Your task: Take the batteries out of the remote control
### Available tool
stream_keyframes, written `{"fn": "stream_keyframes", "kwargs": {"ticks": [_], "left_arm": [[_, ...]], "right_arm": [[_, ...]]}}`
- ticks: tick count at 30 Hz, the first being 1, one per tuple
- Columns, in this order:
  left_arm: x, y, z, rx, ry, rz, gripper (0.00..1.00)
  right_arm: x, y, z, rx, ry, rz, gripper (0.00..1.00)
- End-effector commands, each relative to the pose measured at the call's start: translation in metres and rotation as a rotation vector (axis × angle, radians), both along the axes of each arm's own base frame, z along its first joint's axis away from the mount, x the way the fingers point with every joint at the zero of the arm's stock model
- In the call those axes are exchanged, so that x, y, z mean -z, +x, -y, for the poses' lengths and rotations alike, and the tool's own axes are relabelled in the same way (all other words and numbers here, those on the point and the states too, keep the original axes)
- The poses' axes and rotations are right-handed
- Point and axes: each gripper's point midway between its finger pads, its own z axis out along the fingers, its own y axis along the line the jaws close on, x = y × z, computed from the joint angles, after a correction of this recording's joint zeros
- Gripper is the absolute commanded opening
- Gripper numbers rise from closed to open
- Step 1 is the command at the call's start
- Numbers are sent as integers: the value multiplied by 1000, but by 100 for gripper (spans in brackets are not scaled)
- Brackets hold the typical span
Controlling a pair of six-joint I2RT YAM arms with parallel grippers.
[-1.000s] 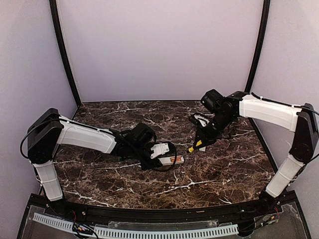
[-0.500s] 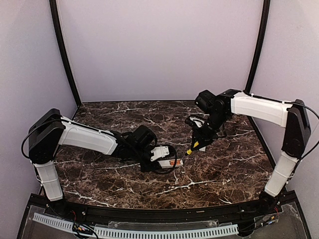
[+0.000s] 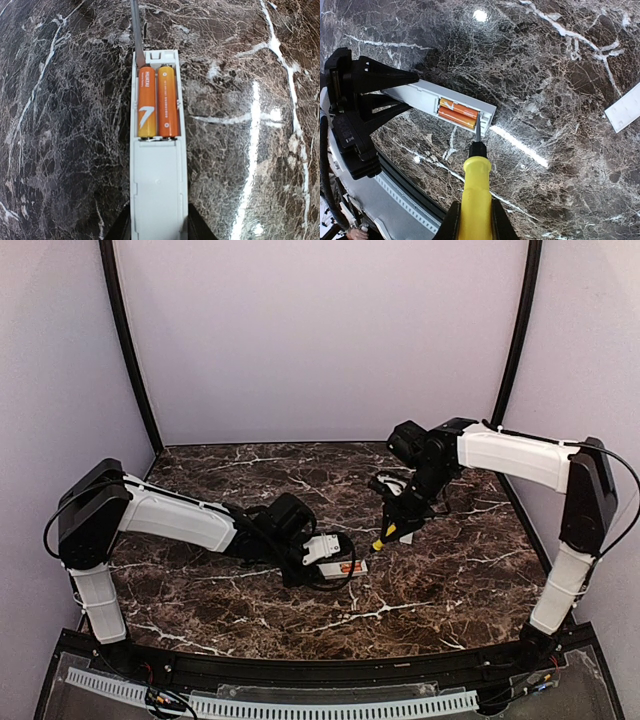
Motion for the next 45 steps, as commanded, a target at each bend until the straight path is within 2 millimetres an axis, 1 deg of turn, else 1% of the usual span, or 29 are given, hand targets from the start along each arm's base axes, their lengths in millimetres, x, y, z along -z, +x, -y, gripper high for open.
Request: {"fn": "stream_keyframes", "kwargs": {"ticks": [1, 4, 9, 15, 18, 22, 26, 31, 36, 42, 45], "left_arm": [[-24, 0, 26, 40, -99, 45, 0], [-25, 0, 26, 40, -96, 43, 0], [-24, 0, 26, 38, -87, 46, 1], [-22, 2, 22, 33, -66, 58, 0], [-21, 3, 21, 33, -55, 66, 0], [-22, 5, 20, 34, -47, 76, 0], [-23, 6, 20, 36, -40, 84, 0], [-23, 8, 19, 37, -28, 92, 0], [-24, 9, 19, 35, -27, 96, 0], [-24, 9, 20, 36, -28, 95, 0], [-23, 8, 20, 36, -25, 93, 0]], "right_arm": [[6, 0, -24, -42, 50, -10, 0], [4, 3, -26, -42, 55, 2, 0], [4, 0, -24, -46, 53, 1, 0], [7, -6, -15, -55, 25, -1, 0], [9, -5, -9, -57, -8, 5, 0], [11, -5, -9, -70, -57, 14, 0], [15, -12, -9, -103, -136, 9, 0], [17, -16, -2, -115, -253, 16, 0], [17, -18, -8, -117, -309, 18, 0], [17, -18, -29, -130, -279, 22, 0], [13, -16, -41, -136, -241, 31, 0]]}}
